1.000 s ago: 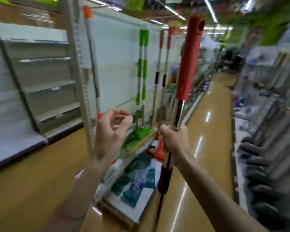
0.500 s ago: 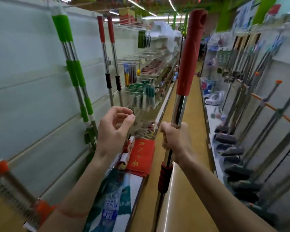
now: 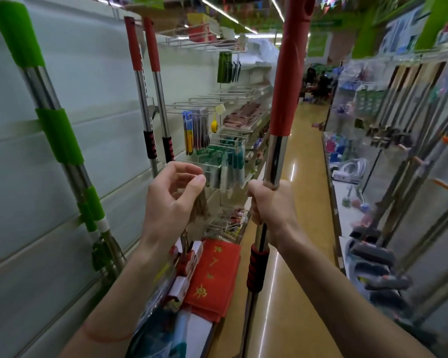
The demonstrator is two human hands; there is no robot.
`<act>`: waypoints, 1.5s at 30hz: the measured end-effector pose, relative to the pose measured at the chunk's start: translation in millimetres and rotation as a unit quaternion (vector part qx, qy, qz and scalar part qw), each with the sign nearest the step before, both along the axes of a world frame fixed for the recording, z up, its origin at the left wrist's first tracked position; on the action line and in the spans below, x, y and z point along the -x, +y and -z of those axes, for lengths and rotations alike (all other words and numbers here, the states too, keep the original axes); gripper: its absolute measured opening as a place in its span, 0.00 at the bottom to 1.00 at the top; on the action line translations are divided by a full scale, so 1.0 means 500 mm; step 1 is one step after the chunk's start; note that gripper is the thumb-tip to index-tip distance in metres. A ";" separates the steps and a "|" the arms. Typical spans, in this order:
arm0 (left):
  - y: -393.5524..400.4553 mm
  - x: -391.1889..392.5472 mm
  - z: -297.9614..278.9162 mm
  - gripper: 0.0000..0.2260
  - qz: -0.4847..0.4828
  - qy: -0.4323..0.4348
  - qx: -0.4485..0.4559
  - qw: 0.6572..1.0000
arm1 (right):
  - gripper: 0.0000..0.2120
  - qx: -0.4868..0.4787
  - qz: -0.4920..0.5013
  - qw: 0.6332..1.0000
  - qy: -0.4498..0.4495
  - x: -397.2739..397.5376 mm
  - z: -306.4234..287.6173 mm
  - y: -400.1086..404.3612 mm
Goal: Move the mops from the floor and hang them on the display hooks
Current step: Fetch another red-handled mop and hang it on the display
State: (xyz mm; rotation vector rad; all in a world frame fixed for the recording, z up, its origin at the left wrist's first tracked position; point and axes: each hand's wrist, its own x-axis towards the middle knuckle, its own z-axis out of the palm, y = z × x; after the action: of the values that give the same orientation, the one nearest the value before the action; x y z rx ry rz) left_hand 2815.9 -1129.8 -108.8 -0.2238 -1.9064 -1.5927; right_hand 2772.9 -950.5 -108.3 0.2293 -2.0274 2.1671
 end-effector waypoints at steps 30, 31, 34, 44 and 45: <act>-0.070 0.693 -0.056 0.03 -0.345 0.033 -0.009 0.938 | 0.14 -0.049 -0.366 0.929 0.027 0.864 -0.001 -0.250; -0.068 0.697 -0.056 0.03 -0.359 0.031 -0.007 0.933 | 0.15 -0.049 -0.388 0.920 0.027 0.870 -0.007 -0.261; -0.072 0.703 -0.065 0.03 -0.401 0.029 0.000 0.916 | 0.16 -0.045 -0.432 0.900 0.026 0.880 -0.031 -0.284; -0.101 0.686 -0.109 0.04 -0.470 0.045 0.007 0.881 | 0.20 -0.059 -0.472 0.880 0.012 0.930 -0.138 -0.340; -0.103 0.683 -0.110 0.04 -0.472 0.045 0.004 0.880 | 0.21 -0.058 -0.470 0.881 0.012 0.935 -0.145 -0.342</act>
State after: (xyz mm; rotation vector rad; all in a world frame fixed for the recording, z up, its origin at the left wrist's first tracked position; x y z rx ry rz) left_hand 2474.3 -1181.5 -54.0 0.5528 -1.5457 -0.8724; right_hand 2305.3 -1121.7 -35.7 1.5254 -2.2985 2.4296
